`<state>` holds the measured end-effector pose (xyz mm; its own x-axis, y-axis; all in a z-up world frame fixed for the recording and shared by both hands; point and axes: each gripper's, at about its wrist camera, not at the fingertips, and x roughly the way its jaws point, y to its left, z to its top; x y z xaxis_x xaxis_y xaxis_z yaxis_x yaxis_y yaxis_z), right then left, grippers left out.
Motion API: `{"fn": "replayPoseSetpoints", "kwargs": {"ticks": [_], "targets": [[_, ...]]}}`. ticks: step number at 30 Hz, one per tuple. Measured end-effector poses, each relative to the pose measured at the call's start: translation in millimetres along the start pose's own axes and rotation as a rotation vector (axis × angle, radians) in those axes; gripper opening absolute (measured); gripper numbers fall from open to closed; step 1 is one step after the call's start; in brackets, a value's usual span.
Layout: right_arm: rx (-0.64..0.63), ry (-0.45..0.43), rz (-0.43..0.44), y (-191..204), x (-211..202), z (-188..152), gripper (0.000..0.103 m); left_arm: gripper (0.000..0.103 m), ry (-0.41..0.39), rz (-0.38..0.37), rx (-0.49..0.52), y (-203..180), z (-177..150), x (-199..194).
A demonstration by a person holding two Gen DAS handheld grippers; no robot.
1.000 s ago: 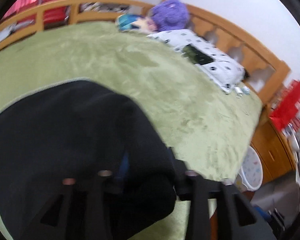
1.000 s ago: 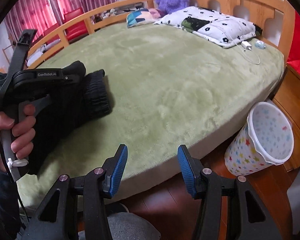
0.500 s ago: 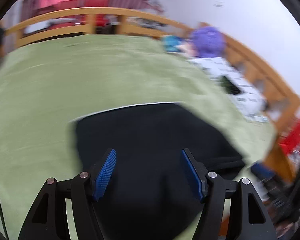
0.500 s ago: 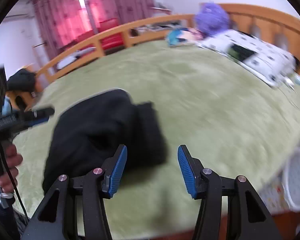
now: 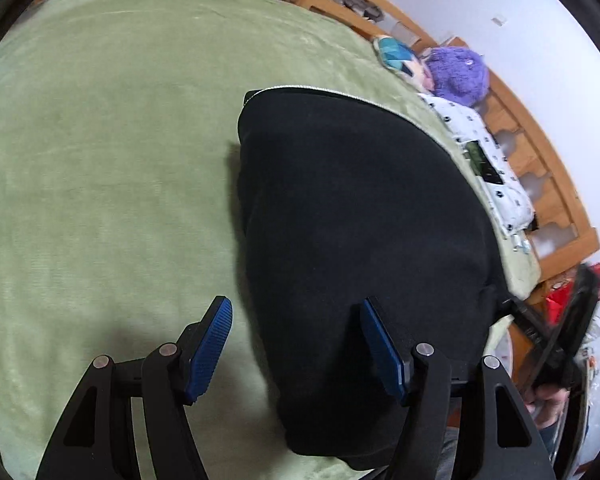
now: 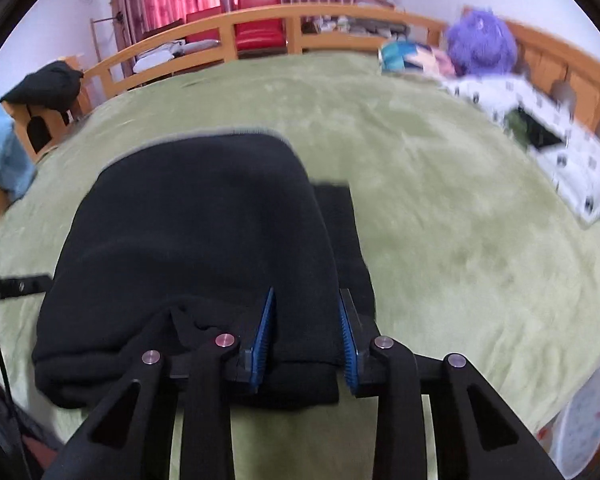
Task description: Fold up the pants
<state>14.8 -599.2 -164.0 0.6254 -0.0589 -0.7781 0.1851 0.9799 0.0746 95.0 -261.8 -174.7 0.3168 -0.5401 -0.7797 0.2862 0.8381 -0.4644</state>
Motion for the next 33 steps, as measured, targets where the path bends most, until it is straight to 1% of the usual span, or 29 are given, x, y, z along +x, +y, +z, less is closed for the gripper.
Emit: {"fn": "replayPoseSetpoints", "kwargs": {"ticks": [2,4,5,7,8,9,10,12,13,14,16,17,18,20,22,23,25,27,28,29,30,31,33], "targets": [[0.022,-0.004,0.003,-5,2,-12,0.029,0.065,-0.009,-0.020,0.007,-2,2,1],[-0.016,-0.019,-0.013,0,-4,-11,0.030,0.066,-0.005,-0.019,0.003,-1,8,5],[-0.029,-0.032,-0.030,1,-12,-4,0.031,0.067,-0.005,-0.024,0.003,0,10,6],[-0.015,-0.089,-0.050,-4,-27,7,0.046,0.069,-0.013,-0.018,0.001,6,13,8],[0.007,-0.135,-0.050,-9,-35,16,0.065,0.070,-0.016,-0.015,-0.003,8,16,11],[0.020,-0.150,-0.040,-12,-36,23,0.071,0.070,-0.014,-0.021,-0.010,11,18,16],[0.024,-0.145,-0.035,-13,-33,30,0.071,0.072,-0.010,-0.033,-0.017,14,20,19],[0.035,-0.099,-0.006,-16,-14,42,0.071,0.076,0.000,-0.071,-0.029,19,24,30],[0.038,-0.069,0.006,-17,-2,45,0.071,0.077,0.004,-0.081,-0.034,22,24,34],[0.028,-0.021,0.015,-19,17,47,0.071,0.078,0.010,-0.097,-0.040,24,26,38],[0.039,0.029,0.038,-25,40,47,0.071,0.079,0.029,-0.128,-0.051,26,30,51],[0.062,0.038,0.070,-30,49,46,0.074,0.079,0.034,-0.138,-0.051,26,31,55],[0.073,0.045,0.085,-33,54,47,0.081,0.079,0.038,-0.146,-0.048,24,32,60],[0.086,0.085,0.114,-42,70,49,0.086,0.080,0.039,-0.143,-0.032,19,35,70],[0.141,0.140,0.186,-50,87,50,0.086,0.081,0.039,-0.119,-0.024,12,39,78],[0.154,0.151,0.208,-51,92,49,0.086,0.081,0.036,-0.113,-0.024,11,39,79],[0.123,0.147,0.238,-48,96,51,0.086,0.080,0.032,-0.104,-0.017,9,38,79],[0.116,0.176,0.302,-40,105,51,0.080,0.073,0.025,-0.112,-0.026,12,37,76],[0.129,0.193,0.346,-38,110,50,0.080,0.070,0.025,-0.116,-0.030,13,38,76],[0.120,0.193,0.334,-35,112,50,0.079,0.063,0.026,-0.122,-0.038,14,38,75],[0.101,0.181,0.321,-33,111,51,0.076,0.057,0.026,-0.131,-0.044,14,38,73],[0.092,0.170,0.313,-31,108,51,0.074,0.054,0.024,-0.134,-0.042,13,39,70],[0.095,0.142,0.294,-29,100,50,0.067,0.043,0.017,-0.142,-0.035,12,39,65]]}}
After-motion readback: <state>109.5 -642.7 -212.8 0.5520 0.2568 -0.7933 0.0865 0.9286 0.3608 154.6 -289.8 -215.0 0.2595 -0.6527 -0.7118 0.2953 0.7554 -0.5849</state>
